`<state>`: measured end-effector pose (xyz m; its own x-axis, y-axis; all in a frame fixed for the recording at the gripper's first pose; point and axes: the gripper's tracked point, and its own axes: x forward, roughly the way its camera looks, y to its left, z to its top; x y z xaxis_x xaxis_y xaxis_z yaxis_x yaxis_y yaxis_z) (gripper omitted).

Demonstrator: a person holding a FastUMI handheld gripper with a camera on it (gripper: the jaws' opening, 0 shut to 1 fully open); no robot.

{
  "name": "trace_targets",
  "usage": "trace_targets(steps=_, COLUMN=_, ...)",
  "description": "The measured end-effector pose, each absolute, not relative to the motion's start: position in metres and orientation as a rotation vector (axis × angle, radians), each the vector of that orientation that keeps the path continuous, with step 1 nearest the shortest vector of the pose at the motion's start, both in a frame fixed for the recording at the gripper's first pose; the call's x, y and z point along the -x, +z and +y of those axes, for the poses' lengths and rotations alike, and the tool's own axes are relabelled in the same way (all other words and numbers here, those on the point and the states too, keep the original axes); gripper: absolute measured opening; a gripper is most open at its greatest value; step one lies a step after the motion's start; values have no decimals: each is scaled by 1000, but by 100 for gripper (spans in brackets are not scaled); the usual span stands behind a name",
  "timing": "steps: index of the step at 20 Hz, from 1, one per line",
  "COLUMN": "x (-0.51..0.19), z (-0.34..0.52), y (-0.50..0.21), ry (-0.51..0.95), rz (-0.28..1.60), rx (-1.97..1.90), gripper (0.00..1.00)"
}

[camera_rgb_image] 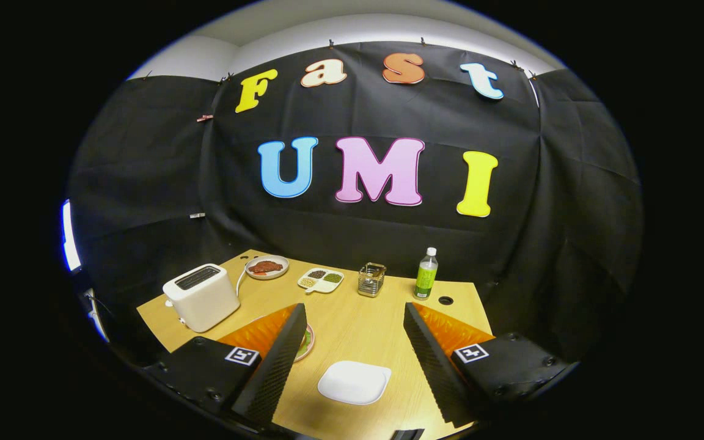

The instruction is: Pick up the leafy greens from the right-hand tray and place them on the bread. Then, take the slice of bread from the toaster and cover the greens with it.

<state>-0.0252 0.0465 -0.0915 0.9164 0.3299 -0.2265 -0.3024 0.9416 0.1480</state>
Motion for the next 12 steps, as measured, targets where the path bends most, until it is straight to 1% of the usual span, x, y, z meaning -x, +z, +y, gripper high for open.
trace_targets(steps=12, x=27, z=51, y=-96, ry=324, rz=268, rx=-95, gripper=99)
